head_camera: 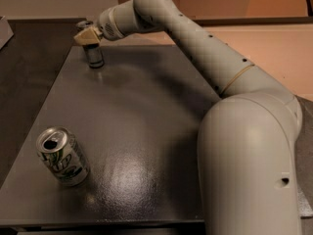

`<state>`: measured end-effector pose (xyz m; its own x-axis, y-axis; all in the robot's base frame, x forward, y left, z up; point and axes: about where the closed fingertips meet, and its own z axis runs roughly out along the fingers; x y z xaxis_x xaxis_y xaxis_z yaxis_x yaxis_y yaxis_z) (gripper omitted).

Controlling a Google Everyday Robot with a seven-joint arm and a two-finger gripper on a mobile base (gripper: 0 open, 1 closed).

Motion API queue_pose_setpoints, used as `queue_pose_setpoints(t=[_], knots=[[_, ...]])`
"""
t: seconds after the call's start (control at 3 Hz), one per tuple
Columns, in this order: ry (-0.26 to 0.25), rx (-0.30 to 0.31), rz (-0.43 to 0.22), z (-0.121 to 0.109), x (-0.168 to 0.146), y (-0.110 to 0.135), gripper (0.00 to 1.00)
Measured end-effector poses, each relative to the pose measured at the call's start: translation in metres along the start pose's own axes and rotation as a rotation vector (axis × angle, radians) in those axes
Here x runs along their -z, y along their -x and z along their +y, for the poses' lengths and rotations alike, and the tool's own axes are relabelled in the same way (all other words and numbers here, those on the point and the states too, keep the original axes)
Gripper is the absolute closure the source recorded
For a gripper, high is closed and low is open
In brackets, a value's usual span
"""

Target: Pick redbull can

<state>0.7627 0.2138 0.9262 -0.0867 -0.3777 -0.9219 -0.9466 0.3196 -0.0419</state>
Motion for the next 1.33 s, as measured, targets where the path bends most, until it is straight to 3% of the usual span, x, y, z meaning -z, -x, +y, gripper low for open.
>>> queue_pose_setpoints(t=[0.33, 0.67, 1.33], knots=[[-0.013, 0.025, -0.028, 0.007, 0.017, 0.012, 0.88], [-0.035, 0.065, -0.060, 0.016, 0.042, 0.028, 1.00], [-0.069, 0.160, -0.148, 0.033, 0.097, 0.069, 1.00]])
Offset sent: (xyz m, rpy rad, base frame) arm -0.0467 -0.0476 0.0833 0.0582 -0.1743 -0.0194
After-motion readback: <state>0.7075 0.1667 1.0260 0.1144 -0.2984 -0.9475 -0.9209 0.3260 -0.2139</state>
